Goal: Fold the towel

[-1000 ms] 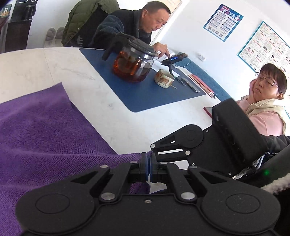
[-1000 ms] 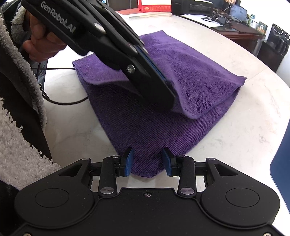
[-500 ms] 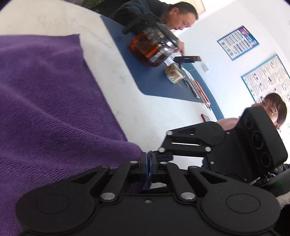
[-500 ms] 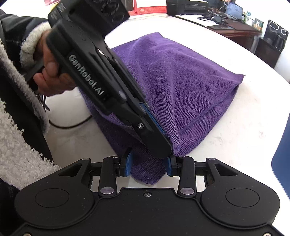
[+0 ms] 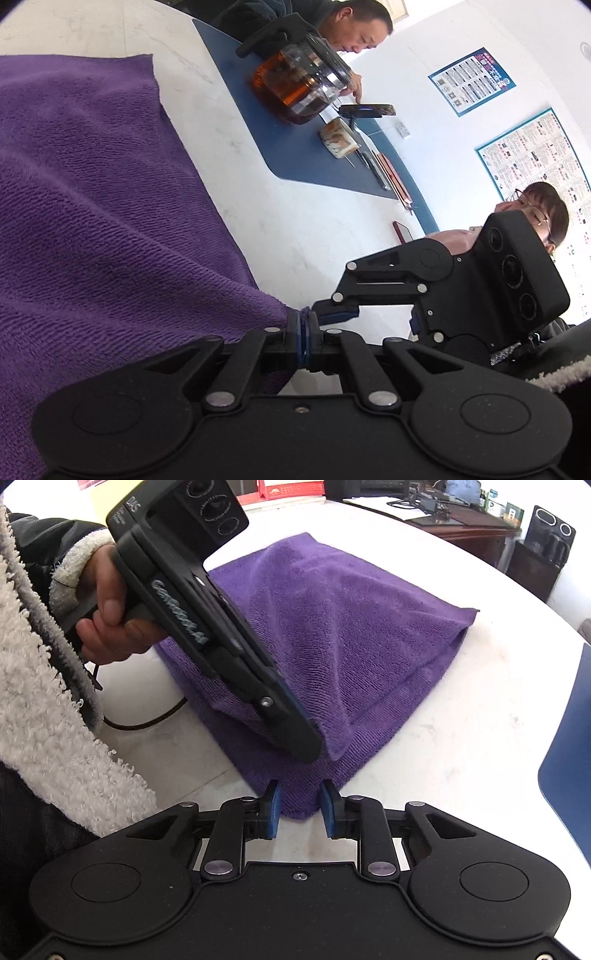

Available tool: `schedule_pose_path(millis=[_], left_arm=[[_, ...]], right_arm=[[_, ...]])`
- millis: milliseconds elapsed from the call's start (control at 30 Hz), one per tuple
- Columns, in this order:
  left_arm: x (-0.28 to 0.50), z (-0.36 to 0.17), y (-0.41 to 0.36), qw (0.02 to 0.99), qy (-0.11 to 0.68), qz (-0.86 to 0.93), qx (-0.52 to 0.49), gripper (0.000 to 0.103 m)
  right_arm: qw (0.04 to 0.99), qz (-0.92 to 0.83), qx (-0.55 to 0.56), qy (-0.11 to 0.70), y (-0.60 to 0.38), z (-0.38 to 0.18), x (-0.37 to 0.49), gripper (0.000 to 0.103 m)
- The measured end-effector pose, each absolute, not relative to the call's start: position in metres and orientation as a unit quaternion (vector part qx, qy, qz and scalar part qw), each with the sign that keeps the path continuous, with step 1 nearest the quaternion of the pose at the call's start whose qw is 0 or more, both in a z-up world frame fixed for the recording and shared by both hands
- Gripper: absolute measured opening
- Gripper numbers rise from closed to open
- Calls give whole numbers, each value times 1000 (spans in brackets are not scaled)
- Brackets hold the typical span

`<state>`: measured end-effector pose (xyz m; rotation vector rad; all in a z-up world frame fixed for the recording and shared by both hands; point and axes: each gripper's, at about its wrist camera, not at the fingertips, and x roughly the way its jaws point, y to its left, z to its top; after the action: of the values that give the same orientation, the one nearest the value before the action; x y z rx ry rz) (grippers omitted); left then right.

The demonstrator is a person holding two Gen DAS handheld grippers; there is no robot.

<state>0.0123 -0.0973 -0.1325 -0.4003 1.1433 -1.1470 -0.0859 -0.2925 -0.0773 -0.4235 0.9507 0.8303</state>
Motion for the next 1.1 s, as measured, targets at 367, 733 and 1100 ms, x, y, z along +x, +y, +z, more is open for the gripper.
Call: schedule_pose_path(millis=[367, 733, 1100], left_arm=[[19, -158, -107, 640, 539, -506, -212, 2], [21, -169, -103, 636, 542, -499, -230, 3], [-14, -120, -133, 707, 476, -521, -41, 32]], right_arm=[[787, 388, -201, 436, -285, -78, -84, 22], [793, 363, -206, 444, -296, -65, -86, 23], [824, 310, -178, 440, -311, -57, -57, 23]])
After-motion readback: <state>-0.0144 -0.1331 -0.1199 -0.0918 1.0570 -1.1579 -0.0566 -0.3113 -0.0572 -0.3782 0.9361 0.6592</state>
